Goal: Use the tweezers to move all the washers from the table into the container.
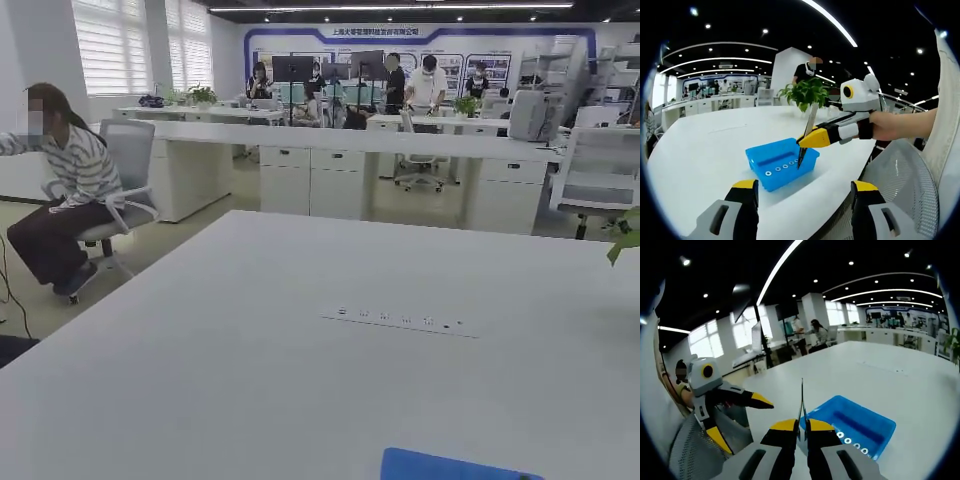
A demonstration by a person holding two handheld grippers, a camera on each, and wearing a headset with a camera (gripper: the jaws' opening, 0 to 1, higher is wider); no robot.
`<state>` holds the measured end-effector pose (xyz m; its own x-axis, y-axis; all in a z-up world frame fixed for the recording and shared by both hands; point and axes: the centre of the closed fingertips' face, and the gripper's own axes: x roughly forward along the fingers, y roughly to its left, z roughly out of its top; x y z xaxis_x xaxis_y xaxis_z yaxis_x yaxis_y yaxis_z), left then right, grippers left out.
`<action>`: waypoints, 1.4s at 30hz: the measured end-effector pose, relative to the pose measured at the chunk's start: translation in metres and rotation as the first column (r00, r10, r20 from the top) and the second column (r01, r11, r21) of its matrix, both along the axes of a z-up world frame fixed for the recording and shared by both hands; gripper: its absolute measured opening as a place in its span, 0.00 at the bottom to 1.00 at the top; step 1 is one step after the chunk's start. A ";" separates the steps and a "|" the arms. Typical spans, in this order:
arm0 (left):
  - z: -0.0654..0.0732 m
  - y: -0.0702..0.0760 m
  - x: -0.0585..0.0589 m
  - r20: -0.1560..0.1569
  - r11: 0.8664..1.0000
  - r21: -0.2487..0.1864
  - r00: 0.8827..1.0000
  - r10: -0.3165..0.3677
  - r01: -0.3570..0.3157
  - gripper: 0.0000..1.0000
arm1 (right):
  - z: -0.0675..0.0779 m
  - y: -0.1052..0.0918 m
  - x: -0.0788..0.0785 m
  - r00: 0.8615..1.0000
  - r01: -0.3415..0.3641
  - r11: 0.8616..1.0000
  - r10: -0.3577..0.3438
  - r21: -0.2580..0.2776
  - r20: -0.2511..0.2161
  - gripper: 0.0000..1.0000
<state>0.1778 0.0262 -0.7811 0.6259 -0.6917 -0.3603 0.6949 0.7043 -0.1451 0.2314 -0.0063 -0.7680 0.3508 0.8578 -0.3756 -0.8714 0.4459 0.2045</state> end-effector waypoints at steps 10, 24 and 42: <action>-0.013 -0.009 -0.014 -0.077 0.992 0.060 0.991 -0.107 0.111 0.70 | -0.030 -0.014 -0.030 0.994 -0.105 0.987 0.103 -0.122 -0.025 0.04; -0.006 -0.027 -0.019 -0.114 0.938 0.169 0.951 -0.286 0.302 0.32 | -0.051 -0.025 -0.052 0.961 -0.274 0.921 0.276 -0.275 -0.035 0.04; 0.023 -0.063 0.000 -0.065 0.844 0.246 0.876 -0.477 0.478 0.11 | -0.063 -0.031 -0.058 0.880 -0.414 0.768 0.475 -0.489 0.001 0.04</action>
<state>0.1780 -0.0364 -0.7576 0.2408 -0.7935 -0.5589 0.9544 0.2982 -0.0122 0.1738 -0.0371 -0.8314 0.0411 0.6642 -0.7464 -0.9990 0.0163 -0.0405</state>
